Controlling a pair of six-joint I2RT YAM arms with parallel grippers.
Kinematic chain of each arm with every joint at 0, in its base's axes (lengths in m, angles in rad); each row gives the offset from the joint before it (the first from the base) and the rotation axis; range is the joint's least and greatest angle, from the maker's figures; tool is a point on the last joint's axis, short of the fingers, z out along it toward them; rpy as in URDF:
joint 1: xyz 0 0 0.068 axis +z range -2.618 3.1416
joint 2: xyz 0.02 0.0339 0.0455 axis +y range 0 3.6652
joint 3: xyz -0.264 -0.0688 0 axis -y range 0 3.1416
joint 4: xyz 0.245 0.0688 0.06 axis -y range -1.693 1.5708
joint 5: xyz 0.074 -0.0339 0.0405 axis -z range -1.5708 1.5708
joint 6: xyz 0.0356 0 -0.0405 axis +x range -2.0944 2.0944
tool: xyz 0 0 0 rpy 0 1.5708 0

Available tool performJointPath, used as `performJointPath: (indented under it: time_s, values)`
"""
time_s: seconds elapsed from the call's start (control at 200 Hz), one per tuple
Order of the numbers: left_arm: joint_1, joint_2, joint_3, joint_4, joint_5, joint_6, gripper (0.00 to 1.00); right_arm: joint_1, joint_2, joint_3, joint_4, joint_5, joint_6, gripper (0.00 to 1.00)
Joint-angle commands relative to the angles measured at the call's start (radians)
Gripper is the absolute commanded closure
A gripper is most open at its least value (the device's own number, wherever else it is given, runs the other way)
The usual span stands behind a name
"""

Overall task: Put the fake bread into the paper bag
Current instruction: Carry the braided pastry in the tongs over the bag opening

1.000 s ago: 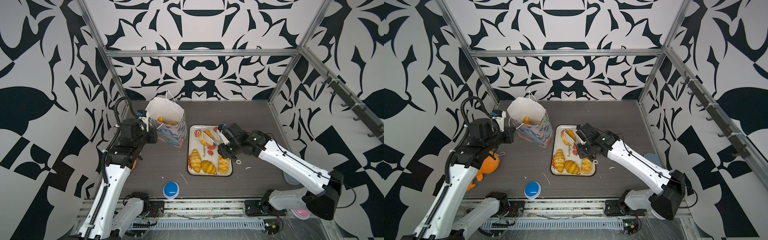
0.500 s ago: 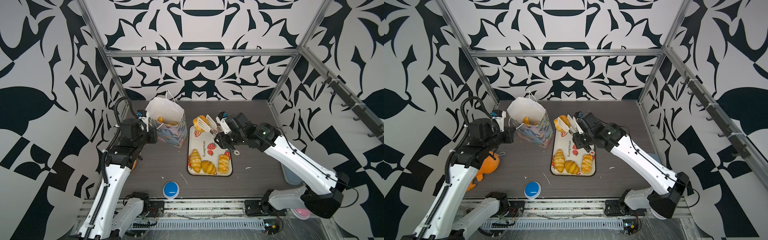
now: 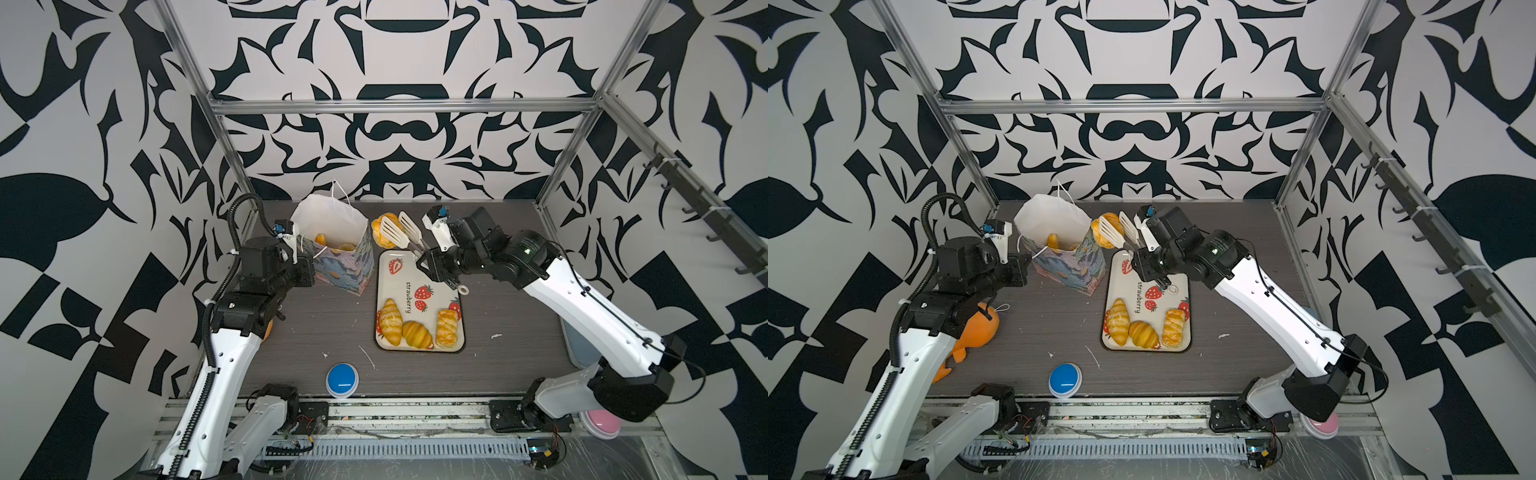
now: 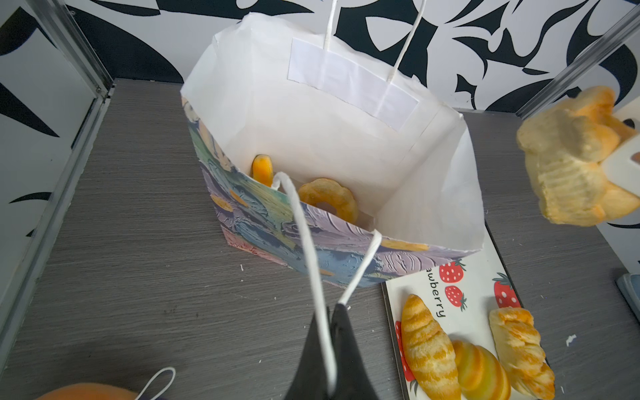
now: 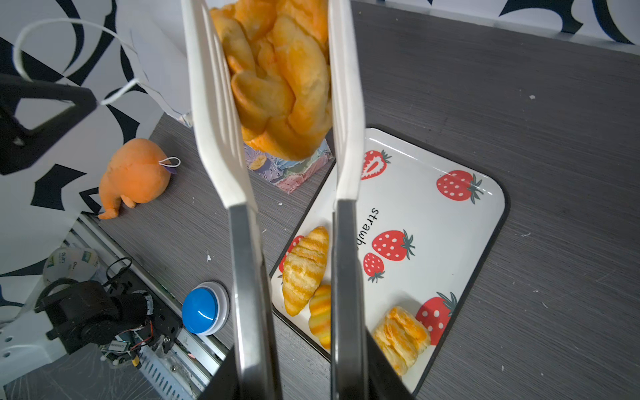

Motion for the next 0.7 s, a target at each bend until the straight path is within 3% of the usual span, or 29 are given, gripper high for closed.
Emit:
performJointPath:
  time_s: [0.0, 0.695]
  values:
    - [-0.003, -0.008, -0.008, -0.025, 0.004, 0.005, 0.95, 0.009, 0.003, 0.086, 0.069, -0.03, -0.008, 0.57]
    - [-0.002, -0.013, -0.008, -0.023, 0.007, 0.005, 0.95, 0.054, 0.24, 0.378, 0.065, -0.08, -0.007, 0.57]
